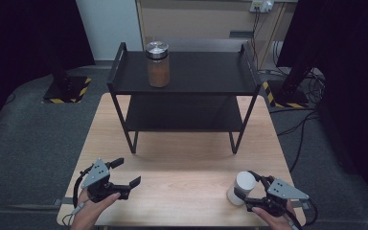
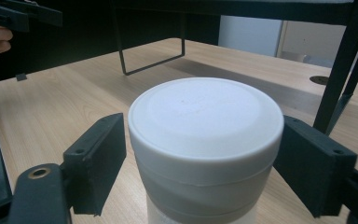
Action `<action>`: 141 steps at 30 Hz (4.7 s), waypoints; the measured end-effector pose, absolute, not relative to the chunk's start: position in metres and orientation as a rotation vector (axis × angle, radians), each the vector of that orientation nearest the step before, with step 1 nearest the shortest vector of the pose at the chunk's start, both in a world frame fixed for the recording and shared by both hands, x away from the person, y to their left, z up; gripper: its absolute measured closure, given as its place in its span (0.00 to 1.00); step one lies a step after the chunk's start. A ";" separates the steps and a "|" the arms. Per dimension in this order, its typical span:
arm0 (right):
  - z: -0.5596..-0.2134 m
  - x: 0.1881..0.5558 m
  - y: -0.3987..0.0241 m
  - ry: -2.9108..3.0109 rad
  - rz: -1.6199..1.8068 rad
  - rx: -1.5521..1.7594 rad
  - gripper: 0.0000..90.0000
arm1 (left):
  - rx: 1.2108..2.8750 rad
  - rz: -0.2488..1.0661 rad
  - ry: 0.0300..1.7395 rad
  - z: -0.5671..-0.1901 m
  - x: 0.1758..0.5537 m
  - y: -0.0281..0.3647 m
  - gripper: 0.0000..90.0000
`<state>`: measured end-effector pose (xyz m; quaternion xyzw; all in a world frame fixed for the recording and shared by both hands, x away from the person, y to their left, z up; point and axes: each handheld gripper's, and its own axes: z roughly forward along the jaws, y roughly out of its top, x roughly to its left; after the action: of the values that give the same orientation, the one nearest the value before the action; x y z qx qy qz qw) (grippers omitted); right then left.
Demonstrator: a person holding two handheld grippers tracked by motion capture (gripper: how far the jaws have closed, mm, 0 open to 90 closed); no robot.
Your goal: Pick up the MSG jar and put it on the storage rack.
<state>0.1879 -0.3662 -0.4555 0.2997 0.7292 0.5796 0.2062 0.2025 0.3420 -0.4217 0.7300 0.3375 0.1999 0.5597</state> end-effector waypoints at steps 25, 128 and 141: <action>-0.461 0.188 -0.366 2.001 1.642 0.890 0.38 | 1.728 0.459 0.792 -0.422 0.204 0.341 0.06; -0.212 0.281 -0.311 2.079 1.951 0.428 0.38 | 1.741 0.445 0.763 -0.420 0.202 0.337 0.05; -0.174 0.299 -0.295 2.068 1.907 0.452 0.38 | 1.739 0.442 0.769 -0.421 0.203 0.338 0.05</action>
<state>0.2994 -0.2948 -0.1745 0.1569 0.7181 0.6623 0.1455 0.2028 0.3380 -0.4210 0.7379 0.3263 0.1876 0.5602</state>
